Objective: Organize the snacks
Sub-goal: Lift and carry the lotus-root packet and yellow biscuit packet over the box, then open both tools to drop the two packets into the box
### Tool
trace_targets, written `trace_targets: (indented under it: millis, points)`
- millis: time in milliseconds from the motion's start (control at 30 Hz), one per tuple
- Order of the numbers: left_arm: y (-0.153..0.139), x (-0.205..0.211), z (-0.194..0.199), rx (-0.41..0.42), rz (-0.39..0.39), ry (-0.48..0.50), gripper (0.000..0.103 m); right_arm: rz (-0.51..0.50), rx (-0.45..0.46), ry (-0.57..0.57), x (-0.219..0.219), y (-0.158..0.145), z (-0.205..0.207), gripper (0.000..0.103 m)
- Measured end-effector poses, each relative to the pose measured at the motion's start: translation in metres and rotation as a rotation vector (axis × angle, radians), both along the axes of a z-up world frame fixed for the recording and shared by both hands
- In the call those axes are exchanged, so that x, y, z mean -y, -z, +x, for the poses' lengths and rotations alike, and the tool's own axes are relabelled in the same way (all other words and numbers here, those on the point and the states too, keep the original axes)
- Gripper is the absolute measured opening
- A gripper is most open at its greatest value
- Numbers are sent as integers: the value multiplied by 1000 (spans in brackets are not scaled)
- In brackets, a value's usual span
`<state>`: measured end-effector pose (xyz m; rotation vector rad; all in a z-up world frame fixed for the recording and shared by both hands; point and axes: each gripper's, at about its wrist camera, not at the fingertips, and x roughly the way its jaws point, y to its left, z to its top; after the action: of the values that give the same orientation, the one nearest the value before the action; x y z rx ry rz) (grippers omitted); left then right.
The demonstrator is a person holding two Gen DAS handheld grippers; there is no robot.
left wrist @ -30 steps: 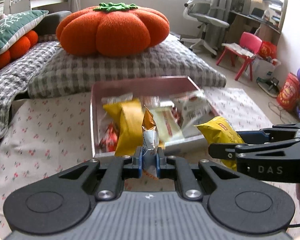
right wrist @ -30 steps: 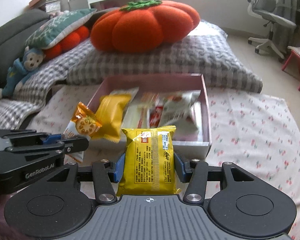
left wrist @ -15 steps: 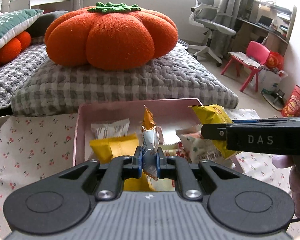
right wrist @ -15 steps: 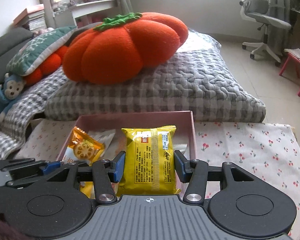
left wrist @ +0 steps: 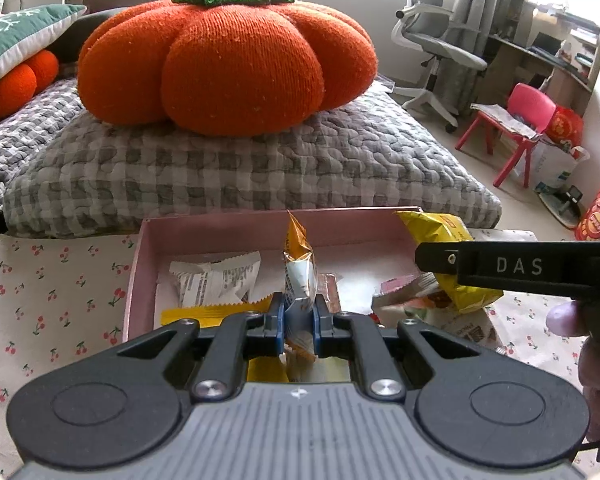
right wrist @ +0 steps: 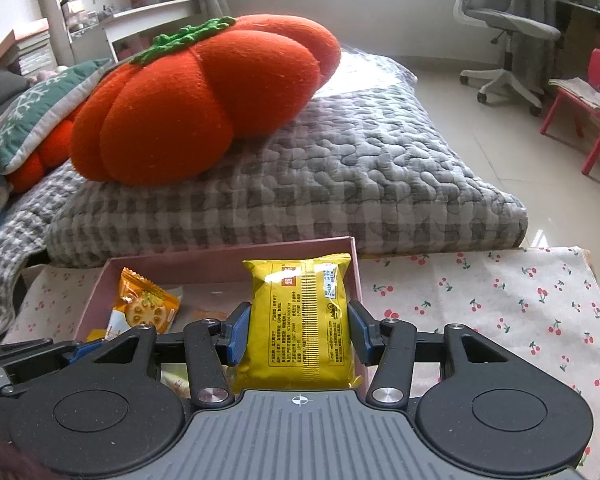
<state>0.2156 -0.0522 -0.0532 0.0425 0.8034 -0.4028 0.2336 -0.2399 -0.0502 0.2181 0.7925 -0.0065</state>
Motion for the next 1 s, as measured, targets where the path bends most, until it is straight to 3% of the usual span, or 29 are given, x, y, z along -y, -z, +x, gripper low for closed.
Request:
trace_targets:
  millis: [333, 633, 733, 800, 1000]
  points:
    - [5, 8, 9, 5, 39, 0, 16, -6, 2, -17, -8, 3, 13, 50]
    - [6, 9, 5, 32, 37, 26, 40, 3, 2, -11, -11, 7, 19, 50]
    - [4, 6, 2, 43, 29, 27, 53, 12, 16, 9, -11, 4, 18, 56]
    - [2, 4, 1, 48, 26, 28, 62, 26, 20, 15, -9, 2, 15, 72]
    - [-2, 1, -7, 59, 42, 29, 78, 20, 28, -3, -11, -11, 5, 82]
